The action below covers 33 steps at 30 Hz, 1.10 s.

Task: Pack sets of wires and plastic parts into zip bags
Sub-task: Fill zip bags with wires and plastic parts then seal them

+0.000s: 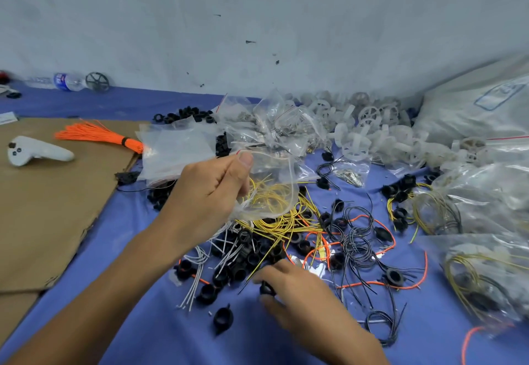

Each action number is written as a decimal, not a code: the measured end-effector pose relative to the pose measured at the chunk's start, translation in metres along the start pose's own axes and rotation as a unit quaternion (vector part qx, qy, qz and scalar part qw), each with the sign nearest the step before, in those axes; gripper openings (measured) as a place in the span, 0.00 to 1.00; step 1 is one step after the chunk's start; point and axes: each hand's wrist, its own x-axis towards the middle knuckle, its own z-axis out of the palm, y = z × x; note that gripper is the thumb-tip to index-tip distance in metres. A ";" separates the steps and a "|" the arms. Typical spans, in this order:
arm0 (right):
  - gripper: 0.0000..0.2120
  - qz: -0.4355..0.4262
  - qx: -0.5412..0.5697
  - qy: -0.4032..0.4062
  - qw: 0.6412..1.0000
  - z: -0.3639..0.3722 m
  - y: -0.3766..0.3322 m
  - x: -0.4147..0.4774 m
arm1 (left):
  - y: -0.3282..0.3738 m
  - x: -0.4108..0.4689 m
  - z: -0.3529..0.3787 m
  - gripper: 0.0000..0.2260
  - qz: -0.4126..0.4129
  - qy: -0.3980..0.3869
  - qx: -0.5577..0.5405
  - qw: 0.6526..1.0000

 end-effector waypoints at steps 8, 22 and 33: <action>0.09 -0.045 0.313 0.181 0.931 -0.100 -0.019 -0.003 | 0.002 -0.001 -0.003 0.25 -0.008 0.005 -0.007 1.000; 0.09 -0.007 0.369 0.213 0.905 -0.095 0.010 0.010 | -0.015 0.037 -0.032 0.04 -0.016 0.105 -0.025 0.994; 0.09 0.185 0.235 0.173 0.938 -0.097 0.150 0.030 | -0.034 0.056 -0.044 0.03 -0.052 0.100 -0.084 0.990</action>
